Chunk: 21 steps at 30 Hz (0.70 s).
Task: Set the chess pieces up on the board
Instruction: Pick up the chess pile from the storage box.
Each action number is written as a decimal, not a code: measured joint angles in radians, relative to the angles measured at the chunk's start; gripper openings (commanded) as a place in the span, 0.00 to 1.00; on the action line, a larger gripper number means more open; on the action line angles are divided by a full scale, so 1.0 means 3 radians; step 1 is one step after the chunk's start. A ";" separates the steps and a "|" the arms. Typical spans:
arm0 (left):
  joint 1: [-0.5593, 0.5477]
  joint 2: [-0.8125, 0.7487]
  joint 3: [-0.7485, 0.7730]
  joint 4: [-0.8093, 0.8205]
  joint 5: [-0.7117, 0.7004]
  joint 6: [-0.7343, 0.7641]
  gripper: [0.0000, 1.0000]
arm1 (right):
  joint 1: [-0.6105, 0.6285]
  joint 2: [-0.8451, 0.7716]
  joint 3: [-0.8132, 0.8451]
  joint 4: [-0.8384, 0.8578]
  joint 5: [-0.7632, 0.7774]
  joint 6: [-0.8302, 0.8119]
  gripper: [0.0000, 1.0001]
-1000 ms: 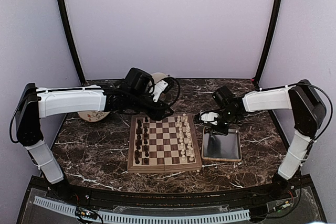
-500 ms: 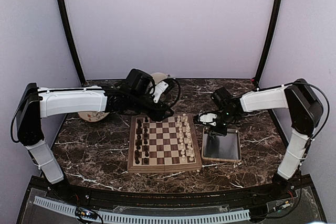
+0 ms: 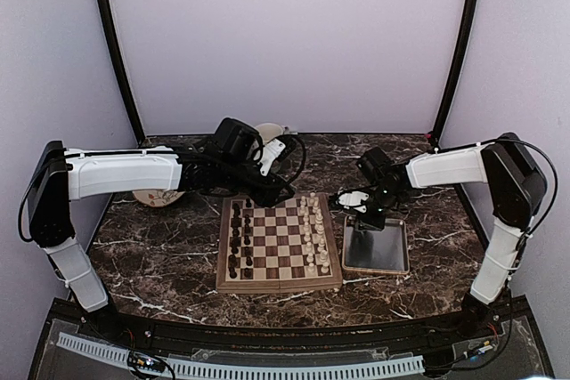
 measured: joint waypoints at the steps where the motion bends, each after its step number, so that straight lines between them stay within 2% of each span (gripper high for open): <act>1: 0.0000 0.0000 0.0000 0.0000 -0.0001 0.0000 0.45 | -0.0009 -0.0003 0.0000 -0.0013 -0.0003 0.0010 0.31; 9: 0.0000 0.0000 0.0000 0.0001 -0.0001 0.0000 0.46 | -0.0080 -0.0015 0.0000 -0.0107 -0.0032 0.0051 0.26; 21: 0.0000 0.0000 0.0000 0.0000 -0.0001 0.0000 0.46 | -0.0169 -0.0013 0.0014 -0.0203 -0.0107 0.0134 0.06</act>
